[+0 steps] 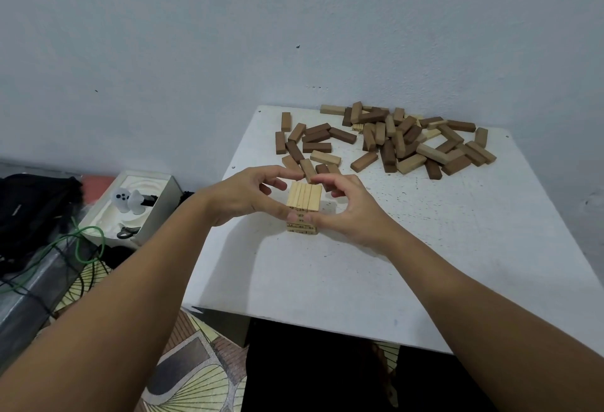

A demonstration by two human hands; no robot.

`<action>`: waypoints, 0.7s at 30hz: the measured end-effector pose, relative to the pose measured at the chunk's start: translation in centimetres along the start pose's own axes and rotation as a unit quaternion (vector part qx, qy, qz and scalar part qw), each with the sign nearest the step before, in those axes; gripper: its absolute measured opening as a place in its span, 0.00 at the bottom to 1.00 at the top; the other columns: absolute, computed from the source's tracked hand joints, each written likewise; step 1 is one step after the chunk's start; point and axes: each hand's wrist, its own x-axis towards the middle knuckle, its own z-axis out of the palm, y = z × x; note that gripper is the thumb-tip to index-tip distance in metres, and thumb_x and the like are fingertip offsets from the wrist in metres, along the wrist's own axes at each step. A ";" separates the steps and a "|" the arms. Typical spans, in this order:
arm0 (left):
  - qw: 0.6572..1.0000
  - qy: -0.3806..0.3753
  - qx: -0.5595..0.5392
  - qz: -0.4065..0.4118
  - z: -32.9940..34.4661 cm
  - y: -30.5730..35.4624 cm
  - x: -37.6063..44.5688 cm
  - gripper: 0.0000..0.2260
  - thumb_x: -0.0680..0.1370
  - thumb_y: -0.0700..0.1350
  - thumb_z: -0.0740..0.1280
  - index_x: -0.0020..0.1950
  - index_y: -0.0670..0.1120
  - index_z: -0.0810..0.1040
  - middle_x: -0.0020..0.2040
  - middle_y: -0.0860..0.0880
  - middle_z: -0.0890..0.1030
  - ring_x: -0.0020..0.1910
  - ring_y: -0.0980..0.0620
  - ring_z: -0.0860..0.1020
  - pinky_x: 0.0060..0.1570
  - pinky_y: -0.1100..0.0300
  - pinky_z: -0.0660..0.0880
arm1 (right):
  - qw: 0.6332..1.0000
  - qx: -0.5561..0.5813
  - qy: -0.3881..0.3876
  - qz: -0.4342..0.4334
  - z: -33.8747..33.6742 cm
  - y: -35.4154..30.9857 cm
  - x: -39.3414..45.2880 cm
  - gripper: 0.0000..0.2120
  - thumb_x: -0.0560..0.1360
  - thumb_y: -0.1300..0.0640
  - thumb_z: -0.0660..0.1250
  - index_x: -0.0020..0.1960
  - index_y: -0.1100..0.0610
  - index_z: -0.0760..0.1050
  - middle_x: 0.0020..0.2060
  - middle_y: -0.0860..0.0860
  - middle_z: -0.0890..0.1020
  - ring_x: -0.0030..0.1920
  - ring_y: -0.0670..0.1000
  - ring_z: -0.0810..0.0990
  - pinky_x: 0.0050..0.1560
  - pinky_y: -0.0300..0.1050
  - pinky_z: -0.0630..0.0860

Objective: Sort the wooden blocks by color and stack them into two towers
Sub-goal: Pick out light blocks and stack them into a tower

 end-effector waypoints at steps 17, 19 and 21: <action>0.982 0.175 -0.062 0.029 -0.2 2.4 -0.5 0.11 0.80 0.51 0.72 0.63 0.56 0.82 0.56 0.53 0.81 0.56 0.54 0.77 0.56 0.59 0.72 | 0.994 0.069 0.089 0.011 -1.6 1.1 0.6 0.16 0.86 0.45 0.58 0.70 0.45 0.75 0.66 0.44 0.74 0.63 0.34 0.71 0.57 0.34 0.67; 0.969 0.244 -0.015 0.049 0.2 3.5 0.0 0.06 0.80 0.52 0.72 0.56 0.55 0.83 0.50 0.53 0.80 0.46 0.56 0.76 0.47 0.61 0.72 | 0.992 0.021 0.124 0.008 -2.8 1.4 0.6 0.14 0.85 0.47 0.59 0.68 0.46 0.77 0.62 0.44 0.76 0.59 0.37 0.74 0.54 0.36 0.69; 0.959 0.274 0.012 0.074 1.1 5.0 0.8 0.05 0.80 0.52 0.72 0.50 0.53 0.84 0.47 0.50 0.81 0.41 0.55 0.76 0.44 0.61 0.72 | 0.989 -0.029 0.144 0.006 -4.4 1.8 0.4 0.12 0.84 0.48 0.62 0.65 0.46 0.78 0.60 0.45 0.77 0.55 0.41 0.77 0.50 0.37 0.72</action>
